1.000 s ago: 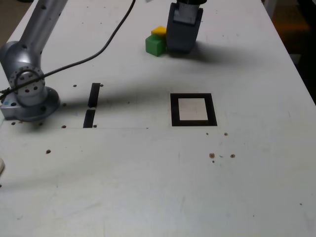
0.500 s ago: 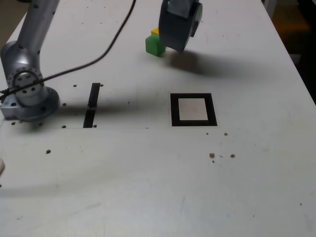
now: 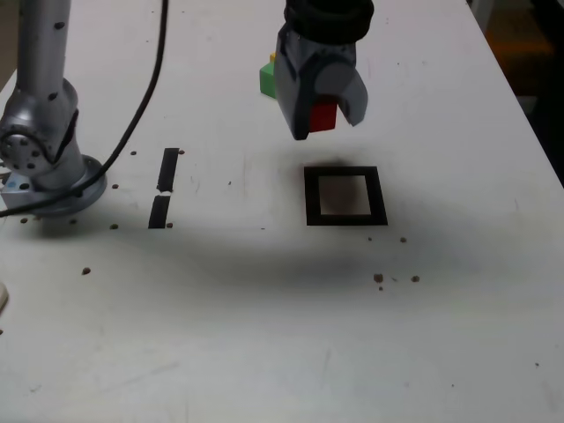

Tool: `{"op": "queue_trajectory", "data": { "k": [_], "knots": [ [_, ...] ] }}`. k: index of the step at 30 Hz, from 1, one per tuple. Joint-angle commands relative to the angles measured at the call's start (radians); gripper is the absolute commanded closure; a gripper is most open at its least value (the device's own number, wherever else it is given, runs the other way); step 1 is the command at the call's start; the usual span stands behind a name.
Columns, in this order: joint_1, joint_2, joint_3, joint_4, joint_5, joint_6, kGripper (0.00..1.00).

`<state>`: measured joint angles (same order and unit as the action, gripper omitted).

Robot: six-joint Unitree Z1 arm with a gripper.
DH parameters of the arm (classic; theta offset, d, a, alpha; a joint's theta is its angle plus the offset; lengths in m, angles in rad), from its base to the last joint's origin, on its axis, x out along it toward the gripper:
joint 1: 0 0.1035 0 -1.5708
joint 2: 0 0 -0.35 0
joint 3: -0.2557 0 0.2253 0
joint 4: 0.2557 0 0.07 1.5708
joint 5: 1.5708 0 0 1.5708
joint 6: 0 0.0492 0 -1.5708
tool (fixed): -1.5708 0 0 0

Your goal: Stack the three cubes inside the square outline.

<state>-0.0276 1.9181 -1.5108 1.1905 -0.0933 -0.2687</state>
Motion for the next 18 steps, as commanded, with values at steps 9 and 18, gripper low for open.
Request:
{"op": "queue_trajectory", "data": {
  "k": [9,18],
  "knots": [
    [-0.137,0.076,-0.052,0.05,0.034,0.056,0.77],
    [-0.152,0.102,-0.003,-0.04,0.012,0.074,0.77]
  ]
}}
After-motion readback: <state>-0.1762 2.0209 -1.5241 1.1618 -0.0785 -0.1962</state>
